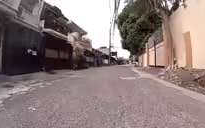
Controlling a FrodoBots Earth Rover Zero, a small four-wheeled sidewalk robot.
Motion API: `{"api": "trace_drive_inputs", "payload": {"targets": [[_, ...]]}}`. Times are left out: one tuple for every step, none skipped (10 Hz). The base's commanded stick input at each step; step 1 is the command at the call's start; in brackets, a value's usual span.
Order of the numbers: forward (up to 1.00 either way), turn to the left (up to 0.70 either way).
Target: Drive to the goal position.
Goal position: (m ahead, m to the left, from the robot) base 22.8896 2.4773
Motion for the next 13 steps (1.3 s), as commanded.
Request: {"api": "trace_drive_inputs", "payload": {"targets": [[0.50,0.07],[0.50,0.07],[0.50,0.07],[0.50,0.07],[0.50,0.07],[0.50,0.07],[0.50,0.07],[0.50,0.07],[0.50,0.07],[0.50,0.07],[0.50,0.07],[0.50,0.07],[0.50,0.07]]}}
